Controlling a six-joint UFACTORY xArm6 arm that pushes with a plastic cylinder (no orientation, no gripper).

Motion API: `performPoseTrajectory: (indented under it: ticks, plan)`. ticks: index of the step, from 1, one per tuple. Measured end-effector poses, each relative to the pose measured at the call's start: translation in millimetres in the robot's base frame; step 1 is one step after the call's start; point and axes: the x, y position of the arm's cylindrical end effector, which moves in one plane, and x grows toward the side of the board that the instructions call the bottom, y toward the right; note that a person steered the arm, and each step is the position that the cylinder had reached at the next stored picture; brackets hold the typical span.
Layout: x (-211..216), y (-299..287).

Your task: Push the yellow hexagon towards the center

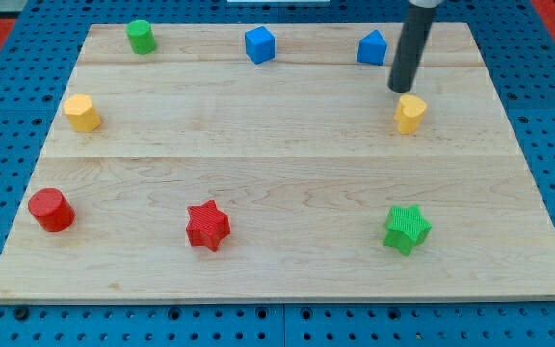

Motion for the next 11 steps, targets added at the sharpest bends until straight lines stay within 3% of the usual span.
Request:
performPoseTrajectory:
  ticks: [2, 5, 6, 9, 11]
  plan:
    - [-0.1, -109.3]
    - [0.0, -354.7]
    - [0.1, -411.8]
    - [45.5, -448.2]
    - [42.7, -377.1]
